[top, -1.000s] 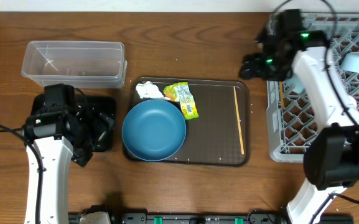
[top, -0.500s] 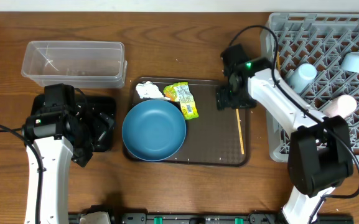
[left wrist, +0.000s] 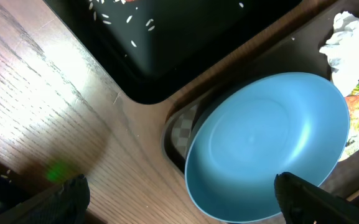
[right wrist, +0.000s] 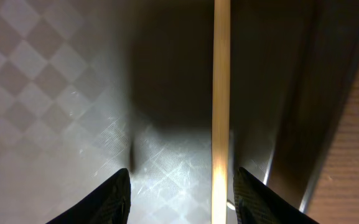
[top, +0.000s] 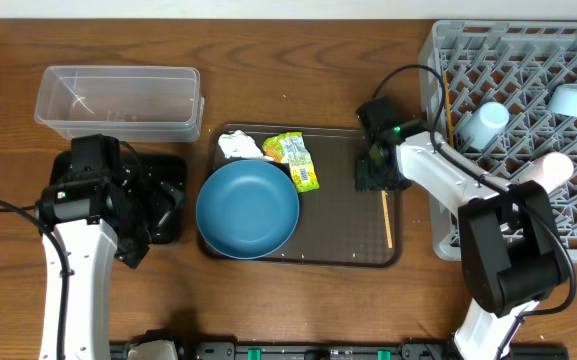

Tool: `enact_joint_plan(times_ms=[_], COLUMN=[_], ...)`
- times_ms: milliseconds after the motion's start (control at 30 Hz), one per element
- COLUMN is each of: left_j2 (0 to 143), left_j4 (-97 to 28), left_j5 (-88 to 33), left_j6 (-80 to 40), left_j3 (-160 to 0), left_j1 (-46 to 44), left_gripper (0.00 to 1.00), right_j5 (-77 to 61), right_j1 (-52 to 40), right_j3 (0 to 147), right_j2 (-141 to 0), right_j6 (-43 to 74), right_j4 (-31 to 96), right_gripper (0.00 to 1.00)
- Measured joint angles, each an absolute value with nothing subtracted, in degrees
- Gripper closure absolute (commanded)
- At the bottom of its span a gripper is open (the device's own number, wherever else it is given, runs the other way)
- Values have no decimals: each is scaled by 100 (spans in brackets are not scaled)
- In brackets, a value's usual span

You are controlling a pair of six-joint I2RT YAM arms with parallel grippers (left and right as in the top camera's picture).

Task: Sort waste into correct bins and load items into the dishwasher rack
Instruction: 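Grasp the remaining wooden chopstick on the brown tray with the right gripper, then carry the chopstick right and release it into the dish rack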

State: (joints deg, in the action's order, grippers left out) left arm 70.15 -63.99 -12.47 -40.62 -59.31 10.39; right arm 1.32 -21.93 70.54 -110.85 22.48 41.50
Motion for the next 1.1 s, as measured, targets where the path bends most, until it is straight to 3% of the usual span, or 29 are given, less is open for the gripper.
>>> enact_joint_plan(times_ms=[133,267,333,567,767,1100], left_j2=[7015,7015,7015,7015,7015,7015], left_j4=[-6399,-6396,-6396,-6396,-6394,-6399], left_j5=[-1247,-1247,-1247,-1245,-1245,-1247], left_j6=[-4062,-4062,-4062,-4062,-4062,-4062], left_j3=[-5931,-5931,-5931,-5931,-5931,-5931], left_j1=[1039,1039,1039,1039,1039,1039], left_gripper=[2,2,2,2,2,2], right_j5=[191,239,239,128,75,49], right_j1=[-2193,-2193,-2193,-2193,-2115,-1153], right_j3=[6858,6783,6779,6912,7848,9561], right_j2=[-11026,-10982,-10982,-10971,-10958,-10541], right_j6=[2265,2316,2300,2316,2178,1326], right_j4=[3839,3767,3756,4025,4746,5240], right_gripper=[56,89,99,99,99,99])
